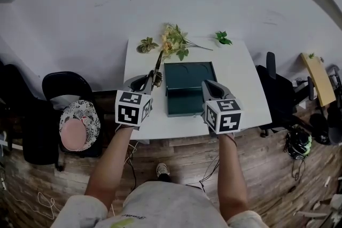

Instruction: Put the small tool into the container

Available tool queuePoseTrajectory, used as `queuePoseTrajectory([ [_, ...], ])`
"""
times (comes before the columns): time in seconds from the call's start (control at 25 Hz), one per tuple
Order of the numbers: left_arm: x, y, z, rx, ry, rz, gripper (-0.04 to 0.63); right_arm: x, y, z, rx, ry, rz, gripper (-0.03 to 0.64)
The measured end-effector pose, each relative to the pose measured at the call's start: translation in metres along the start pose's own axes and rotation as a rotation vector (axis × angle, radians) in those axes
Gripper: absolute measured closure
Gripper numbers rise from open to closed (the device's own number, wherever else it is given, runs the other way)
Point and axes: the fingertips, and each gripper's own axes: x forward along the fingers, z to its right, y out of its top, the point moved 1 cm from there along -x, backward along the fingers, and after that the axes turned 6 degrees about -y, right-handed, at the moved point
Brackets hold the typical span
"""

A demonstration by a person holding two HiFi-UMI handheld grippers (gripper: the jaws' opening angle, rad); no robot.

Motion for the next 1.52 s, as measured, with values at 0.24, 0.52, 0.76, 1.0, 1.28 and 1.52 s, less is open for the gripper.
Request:
queuePoseTrajectory([
  [0.24,0.005,0.007,-0.001,0.006,-0.023,0.009,0.593,0.0,0.008,0.001,-0.005,-0.023,0.008,0.612],
  [0.52,0.006,0.013,0.006,0.021,-0.026,0.015,0.592,-0.005,0.01,0.011,-0.002,-0.031,0.017,0.612],
  [0.76,0.01,0.018,0.014,0.029,0.002,0.012,0.593,-0.003,0.011,0.021,-0.005,-0.004,0.028,0.613],
  [1.0,0.016,0.022,0.032,0.028,0.046,0.003,0.592,-0.003,0.009,0.042,-0.014,0.044,0.032,0.612],
  [1.28,0.026,0.025,0.061,0.023,0.097,-0.011,0.593,-0.007,0.002,0.075,-0.02,0.094,0.036,0.612],
  [1.52,0.035,0.024,0.086,0.018,0.124,-0.025,0.592,-0.014,-0.002,0.1,-0.038,0.12,0.041,0.612],
])
